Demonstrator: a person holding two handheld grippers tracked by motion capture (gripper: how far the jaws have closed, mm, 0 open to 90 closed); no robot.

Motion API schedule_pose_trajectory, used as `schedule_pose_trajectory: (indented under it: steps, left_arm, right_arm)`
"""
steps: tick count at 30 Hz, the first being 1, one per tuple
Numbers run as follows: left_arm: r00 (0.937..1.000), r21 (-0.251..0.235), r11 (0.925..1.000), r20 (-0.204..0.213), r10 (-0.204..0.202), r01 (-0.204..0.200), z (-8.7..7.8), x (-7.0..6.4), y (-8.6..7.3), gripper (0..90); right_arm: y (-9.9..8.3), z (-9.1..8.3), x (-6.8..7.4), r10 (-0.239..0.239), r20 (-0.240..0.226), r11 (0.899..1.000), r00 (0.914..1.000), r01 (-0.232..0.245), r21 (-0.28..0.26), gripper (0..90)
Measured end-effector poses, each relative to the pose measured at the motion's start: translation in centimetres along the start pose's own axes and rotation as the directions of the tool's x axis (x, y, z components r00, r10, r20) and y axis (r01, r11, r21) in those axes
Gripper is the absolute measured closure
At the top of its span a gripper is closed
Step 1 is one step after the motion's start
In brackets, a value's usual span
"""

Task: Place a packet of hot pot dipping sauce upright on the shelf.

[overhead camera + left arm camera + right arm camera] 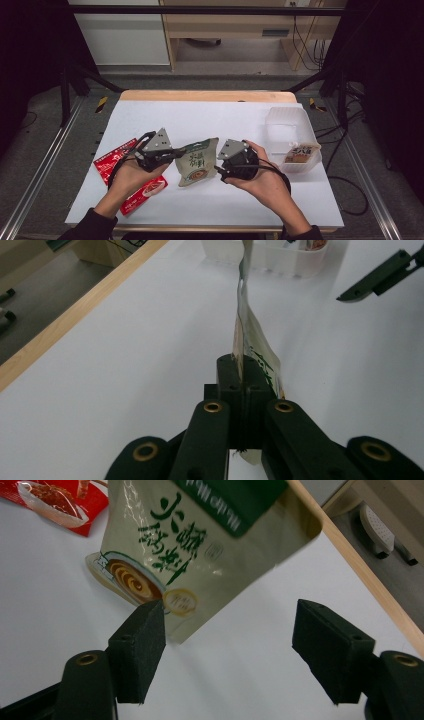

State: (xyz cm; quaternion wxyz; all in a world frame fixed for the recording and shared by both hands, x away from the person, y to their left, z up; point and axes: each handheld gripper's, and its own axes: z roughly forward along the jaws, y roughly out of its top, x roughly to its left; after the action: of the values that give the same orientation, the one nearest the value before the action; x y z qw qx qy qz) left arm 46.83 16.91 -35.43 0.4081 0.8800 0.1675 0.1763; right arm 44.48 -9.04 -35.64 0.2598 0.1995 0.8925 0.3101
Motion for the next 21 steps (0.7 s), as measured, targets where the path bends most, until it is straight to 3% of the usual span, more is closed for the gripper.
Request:
schedule_pose_trajectory:
  steps: [5,9,11,14,21]
  left_arm:
    - [0.9994,-0.010,0.9998,0.031,0.018,-0.018,0.1,-0.5,0.3,90.0]
    - [0.9982,-0.010,0.9992,0.046,0.039,-0.038,-0.2,-0.9,0.4,90.0]
    - [0.9972,-0.011,0.9988,0.057,0.048,-0.048,-0.2,-1.0,0.4,90.0]
    - [0.9958,-0.013,0.9981,0.069,0.060,-0.059,-0.2,-1.3,0.4,90.0]
    - [0.9927,-0.016,0.9971,0.094,0.075,-0.074,-0.2,-1.4,0.4,90.0]
  right_arm:
    - [1.5,-0.6,-0.4,-0.062,0.005,0.998,0.9981,0.062,0.028,30.0]
    - [2.1,-0.5,-0.6,-0.085,-0.002,0.995,0.9964,0.085,0.051,30.0]
    - [2.5,-0.3,-0.7,-0.109,-0.023,0.991,0.9938,0.110,0.069,30.5]
    - [2.9,0.0,-0.6,-0.152,-0.059,0.984,0.9867,0.156,0.080,41.6]
    - [3.8,1.2,-0.6,-0.196,-0.150,0.970,0.9691,0.214,0.119,52.5]
